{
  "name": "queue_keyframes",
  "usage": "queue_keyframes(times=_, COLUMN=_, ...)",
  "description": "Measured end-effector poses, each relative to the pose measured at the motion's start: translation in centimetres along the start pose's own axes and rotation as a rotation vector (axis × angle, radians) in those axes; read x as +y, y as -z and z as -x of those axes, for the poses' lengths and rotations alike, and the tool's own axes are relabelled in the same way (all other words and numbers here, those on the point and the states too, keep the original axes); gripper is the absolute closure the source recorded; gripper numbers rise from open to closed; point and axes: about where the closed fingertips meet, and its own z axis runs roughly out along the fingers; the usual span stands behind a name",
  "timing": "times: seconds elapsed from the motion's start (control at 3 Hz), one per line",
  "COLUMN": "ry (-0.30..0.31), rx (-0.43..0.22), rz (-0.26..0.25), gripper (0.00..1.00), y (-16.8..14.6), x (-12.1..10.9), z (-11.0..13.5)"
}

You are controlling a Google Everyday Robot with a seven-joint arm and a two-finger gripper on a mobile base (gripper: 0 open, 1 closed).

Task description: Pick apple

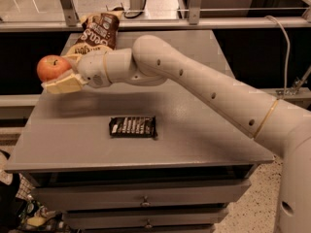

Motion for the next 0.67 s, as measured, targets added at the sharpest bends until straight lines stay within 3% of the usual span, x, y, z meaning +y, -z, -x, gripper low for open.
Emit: queue_keyframes(times=0.67, ry=0.063, rx=0.009, rz=-0.028, gripper=1.0, y=1.9, x=-0.1, z=2.8)
